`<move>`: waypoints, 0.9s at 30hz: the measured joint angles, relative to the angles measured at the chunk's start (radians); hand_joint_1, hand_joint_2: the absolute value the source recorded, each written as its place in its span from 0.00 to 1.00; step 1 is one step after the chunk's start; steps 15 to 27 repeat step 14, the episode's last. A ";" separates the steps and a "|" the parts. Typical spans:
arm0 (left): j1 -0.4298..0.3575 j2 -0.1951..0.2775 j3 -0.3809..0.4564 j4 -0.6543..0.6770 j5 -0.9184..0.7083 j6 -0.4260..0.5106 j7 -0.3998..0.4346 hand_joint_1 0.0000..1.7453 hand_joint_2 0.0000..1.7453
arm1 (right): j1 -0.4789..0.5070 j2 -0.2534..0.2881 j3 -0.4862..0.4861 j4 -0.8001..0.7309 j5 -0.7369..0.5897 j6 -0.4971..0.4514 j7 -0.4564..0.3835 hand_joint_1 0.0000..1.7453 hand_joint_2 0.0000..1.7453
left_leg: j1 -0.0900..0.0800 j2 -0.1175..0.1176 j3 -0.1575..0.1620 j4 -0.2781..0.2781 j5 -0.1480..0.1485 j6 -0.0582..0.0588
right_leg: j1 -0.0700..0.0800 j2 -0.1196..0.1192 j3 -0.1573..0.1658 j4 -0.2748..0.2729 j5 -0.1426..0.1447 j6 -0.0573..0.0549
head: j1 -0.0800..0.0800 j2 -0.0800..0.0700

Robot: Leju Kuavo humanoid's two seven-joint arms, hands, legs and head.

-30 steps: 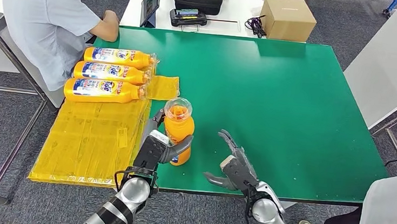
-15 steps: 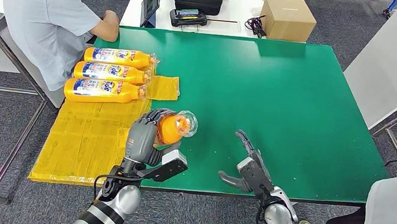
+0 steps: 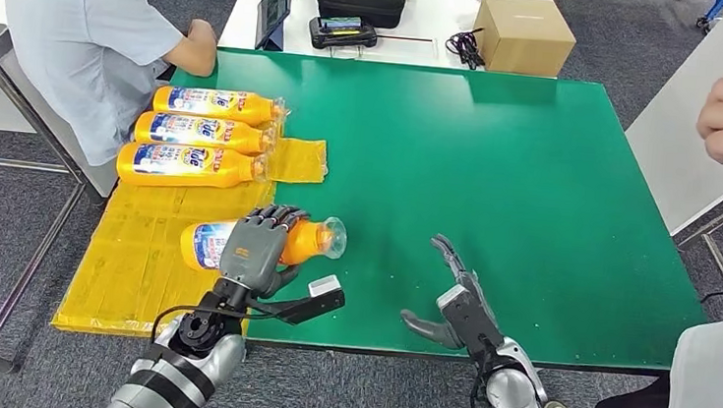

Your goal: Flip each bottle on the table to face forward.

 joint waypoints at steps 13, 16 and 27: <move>-0.160 0.058 -0.009 0.321 -0.172 -0.051 0.078 1.00 1.00 | -0.028 -0.004 -0.005 0.018 -0.006 0.017 -0.005 0.00 1.00 | 0.000 0.000 0.000 0.000 0.001 0.000 | 0.000 0.000 0.000 0.000 0.000 0.000 | 0.000 0.000; -0.164 0.059 -0.010 0.331 -0.173 -0.053 0.079 1.00 1.00 | -0.029 -0.005 -0.005 0.018 -0.006 0.017 -0.005 0.00 1.00 | 0.000 0.000 0.000 0.000 0.001 0.000 | 0.000 0.000 0.000 0.000 0.000 0.000 | 0.000 0.000; -0.164 0.059 -0.010 0.331 -0.173 -0.053 0.079 1.00 1.00 | -0.029 -0.005 -0.005 0.018 -0.006 0.017 -0.005 0.00 1.00 | 0.000 0.000 0.000 0.000 0.001 0.000 | 0.000 0.000 0.000 0.000 0.000 0.000 | 0.000 0.000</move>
